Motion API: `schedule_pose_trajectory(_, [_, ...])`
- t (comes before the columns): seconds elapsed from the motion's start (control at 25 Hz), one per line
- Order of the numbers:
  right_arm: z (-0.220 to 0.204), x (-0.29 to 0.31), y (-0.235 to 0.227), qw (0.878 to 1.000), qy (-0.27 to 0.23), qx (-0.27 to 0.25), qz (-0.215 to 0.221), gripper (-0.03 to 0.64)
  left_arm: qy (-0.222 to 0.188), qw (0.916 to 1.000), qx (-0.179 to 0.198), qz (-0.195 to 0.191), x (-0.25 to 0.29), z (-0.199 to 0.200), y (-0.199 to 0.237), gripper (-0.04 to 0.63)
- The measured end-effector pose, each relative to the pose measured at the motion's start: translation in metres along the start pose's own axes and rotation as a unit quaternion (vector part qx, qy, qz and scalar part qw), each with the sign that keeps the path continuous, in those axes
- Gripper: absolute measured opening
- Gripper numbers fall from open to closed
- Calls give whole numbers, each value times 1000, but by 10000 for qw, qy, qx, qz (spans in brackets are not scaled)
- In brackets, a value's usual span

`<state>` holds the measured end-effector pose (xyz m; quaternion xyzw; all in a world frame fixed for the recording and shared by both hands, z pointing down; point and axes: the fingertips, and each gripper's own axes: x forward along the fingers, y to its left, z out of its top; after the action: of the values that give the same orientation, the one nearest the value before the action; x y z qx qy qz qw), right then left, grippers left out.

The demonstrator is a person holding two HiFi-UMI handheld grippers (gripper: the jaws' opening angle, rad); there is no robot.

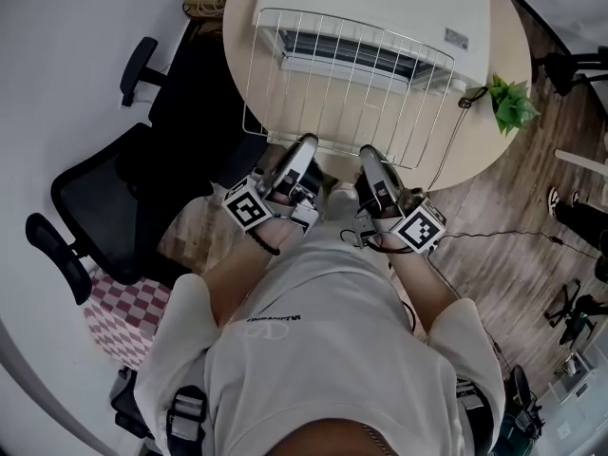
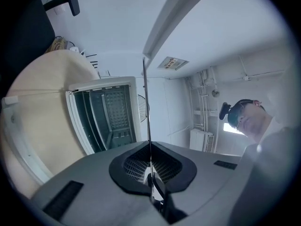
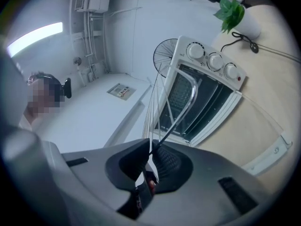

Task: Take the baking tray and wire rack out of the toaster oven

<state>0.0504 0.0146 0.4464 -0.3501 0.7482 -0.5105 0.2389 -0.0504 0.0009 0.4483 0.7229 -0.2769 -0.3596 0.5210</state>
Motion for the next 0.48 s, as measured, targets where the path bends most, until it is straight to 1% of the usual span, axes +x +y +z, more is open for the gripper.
schedule_pose_trajectory(0.08, [9,4,0,10000,-36,-9,13,18,-17,10000,-15,-42,11,3,-3,6])
schedule_pose_trajectory(0.24, [28,10,-1,9999,-151,77,-9,18,-49,10000,-60,23,31,5,-2,6])
schedule_pose_trajectory(0.48, [53,23,-7,9995,-257,164,-45,18,-109,9996,-238,39,59,9,0,6])
